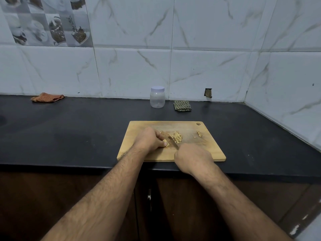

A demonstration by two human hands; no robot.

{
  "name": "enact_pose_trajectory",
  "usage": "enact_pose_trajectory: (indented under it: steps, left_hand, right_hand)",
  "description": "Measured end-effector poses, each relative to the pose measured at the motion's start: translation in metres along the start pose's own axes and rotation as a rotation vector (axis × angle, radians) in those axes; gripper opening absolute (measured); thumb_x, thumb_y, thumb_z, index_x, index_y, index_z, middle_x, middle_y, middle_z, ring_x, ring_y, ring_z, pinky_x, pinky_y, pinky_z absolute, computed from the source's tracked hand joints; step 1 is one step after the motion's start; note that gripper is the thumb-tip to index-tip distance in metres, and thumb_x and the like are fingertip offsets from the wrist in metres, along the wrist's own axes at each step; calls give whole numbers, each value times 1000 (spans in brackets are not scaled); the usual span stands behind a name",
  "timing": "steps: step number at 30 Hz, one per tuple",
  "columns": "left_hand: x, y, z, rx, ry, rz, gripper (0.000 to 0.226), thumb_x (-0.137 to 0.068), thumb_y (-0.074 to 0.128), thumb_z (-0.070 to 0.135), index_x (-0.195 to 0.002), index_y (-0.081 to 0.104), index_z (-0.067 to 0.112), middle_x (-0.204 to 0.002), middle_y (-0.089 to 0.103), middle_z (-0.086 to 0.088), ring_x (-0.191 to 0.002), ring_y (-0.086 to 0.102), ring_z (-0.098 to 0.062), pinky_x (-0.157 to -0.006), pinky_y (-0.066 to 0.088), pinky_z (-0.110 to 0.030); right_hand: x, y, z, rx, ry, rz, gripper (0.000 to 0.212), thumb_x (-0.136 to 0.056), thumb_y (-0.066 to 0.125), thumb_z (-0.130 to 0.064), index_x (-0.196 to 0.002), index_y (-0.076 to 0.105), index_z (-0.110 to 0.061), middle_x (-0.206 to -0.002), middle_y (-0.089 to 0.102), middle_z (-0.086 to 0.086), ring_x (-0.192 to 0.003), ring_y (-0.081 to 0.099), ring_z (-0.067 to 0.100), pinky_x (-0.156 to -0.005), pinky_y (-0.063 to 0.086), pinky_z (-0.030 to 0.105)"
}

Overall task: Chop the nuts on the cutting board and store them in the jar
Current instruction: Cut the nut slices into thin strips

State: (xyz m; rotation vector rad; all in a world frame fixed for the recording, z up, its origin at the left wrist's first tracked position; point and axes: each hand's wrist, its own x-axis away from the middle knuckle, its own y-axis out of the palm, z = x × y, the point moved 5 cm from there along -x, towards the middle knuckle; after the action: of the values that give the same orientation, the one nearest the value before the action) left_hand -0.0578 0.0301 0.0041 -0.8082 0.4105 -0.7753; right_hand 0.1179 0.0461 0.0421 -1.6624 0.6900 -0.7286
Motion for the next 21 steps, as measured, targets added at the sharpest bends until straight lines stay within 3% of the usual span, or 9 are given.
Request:
enact_pose_trajectory:
  steps: [15, 21]
  left_hand:
    - [-2, 1, 1, -20, 18, -25, 30, -79, 81, 30, -109, 75, 26, -117, 70, 14, -105, 62, -7, -93, 50, -28]
    - [-3, 0, 1, -42, 6, -16, 30, -79, 81, 33, -108, 75, 28, -116, 70, 14, -102, 61, -6, -85, 48, -24]
  right_hand:
    - [-16, 0, -17, 65, -35, -18, 35, -99, 40, -23, -128, 59, -15, -126, 61, 6, -111, 59, 25, -81, 44, 34]
    - [-12, 0, -16, 92, -40, -30, 34, -99, 42, -21, -127, 58, -15, -125, 61, 6, -109, 59, 25, -77, 42, 33]
